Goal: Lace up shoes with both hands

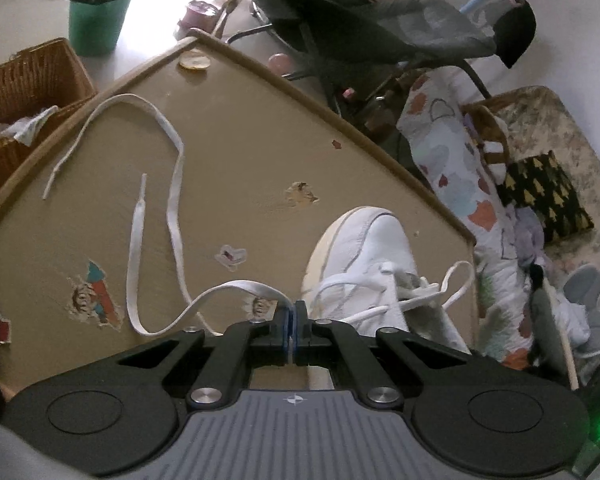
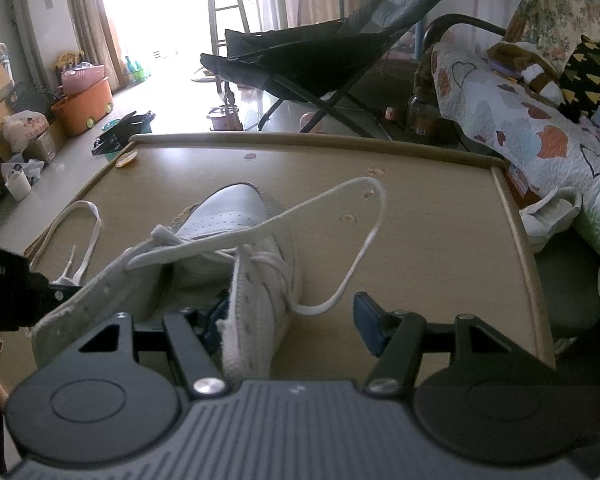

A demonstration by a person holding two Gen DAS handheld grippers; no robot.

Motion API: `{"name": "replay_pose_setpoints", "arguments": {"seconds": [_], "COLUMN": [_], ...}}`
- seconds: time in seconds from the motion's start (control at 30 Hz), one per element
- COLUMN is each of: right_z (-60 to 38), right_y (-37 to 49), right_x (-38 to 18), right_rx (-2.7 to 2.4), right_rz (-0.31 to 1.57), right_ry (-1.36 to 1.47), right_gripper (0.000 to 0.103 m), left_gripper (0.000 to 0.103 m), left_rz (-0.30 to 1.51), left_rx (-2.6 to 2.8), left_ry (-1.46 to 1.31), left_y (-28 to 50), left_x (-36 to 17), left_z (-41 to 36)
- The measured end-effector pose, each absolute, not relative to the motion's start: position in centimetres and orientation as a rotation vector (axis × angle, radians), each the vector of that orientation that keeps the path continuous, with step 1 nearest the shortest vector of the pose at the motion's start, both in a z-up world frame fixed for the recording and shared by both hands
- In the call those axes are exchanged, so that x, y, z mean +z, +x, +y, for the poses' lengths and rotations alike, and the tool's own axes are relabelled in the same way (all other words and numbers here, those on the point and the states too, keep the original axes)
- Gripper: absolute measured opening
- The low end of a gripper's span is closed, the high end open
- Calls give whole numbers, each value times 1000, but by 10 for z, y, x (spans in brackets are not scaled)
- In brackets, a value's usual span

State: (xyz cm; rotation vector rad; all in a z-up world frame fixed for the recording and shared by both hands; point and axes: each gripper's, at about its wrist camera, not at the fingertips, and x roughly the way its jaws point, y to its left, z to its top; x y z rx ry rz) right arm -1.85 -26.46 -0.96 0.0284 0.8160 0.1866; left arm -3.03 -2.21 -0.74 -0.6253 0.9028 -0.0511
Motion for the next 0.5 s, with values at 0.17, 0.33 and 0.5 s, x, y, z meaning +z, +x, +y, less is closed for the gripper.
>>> {"name": "replay_pose_setpoints", "arguments": {"seconds": [0.17,0.33,0.5], "right_z": [-265,-266,-266], "right_y": [-18,-18,-18], "right_x": [-10,-11,-11], "right_rx": [186,185,185], "right_rz": [817,816,817], "right_ry": [31,33,34], "right_gripper": [64,65,65], "left_gripper": [1,2,2], "left_rz": [915,917,898], "left_rx": [-37,-36,-20], "left_ry": [-626,-597,-513], "left_y": [-31,-30,-31], "left_x": [-11,-10,-6], "left_z": [-16,-15,-18]}}
